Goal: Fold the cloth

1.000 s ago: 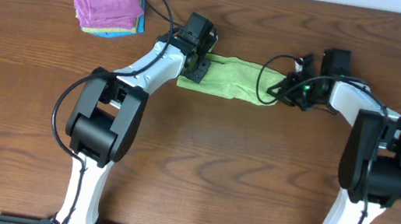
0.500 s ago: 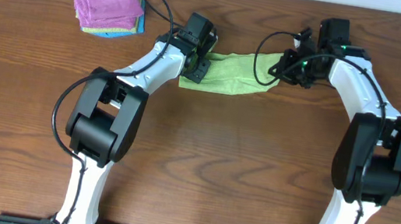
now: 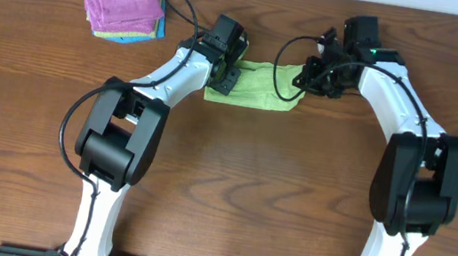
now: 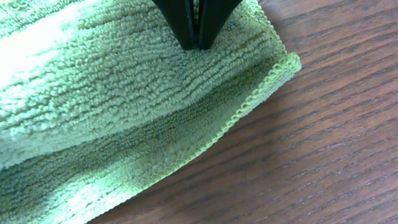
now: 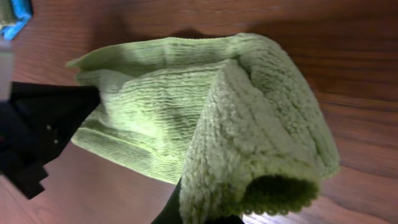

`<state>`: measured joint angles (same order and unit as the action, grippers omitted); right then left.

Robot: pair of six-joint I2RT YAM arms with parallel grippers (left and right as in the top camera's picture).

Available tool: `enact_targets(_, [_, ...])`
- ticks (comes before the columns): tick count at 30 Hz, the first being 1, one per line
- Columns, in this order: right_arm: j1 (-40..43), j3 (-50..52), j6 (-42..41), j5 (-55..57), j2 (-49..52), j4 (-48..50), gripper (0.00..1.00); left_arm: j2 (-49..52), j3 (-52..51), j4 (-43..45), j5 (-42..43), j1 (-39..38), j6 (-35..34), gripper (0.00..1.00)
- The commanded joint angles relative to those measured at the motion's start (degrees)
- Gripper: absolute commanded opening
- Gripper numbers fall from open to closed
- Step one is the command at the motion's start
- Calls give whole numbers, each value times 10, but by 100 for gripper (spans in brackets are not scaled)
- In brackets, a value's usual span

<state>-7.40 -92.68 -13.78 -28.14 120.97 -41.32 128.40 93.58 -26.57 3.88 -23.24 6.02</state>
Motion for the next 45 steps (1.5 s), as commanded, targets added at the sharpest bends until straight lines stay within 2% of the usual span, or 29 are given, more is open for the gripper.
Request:
enact_targets(1, [-20,-12,10,5,-21,1,2,9,7,-6,6,1,0,6])
enact_targets(10, [-64,-12,10,5,-21,29,2,9,7,-6,7,1,-3,6])
enact_targets(25, [-81,-12,5,-6,-21,39,2,3,15,-6,24,5,-25,6])
enact_targets(33, [-82,-12,5,-6,-21,40,2,-56,22,-6,38,29,-46,6])
enact_targets(38, [-94,-12,5,-4,-21,47,2,-95,22,-6,91,49,-50,6])
enact_targets(45, [-114,-12,5,-3,-21,60,2,-141,22,-16,93,68,-50,6])
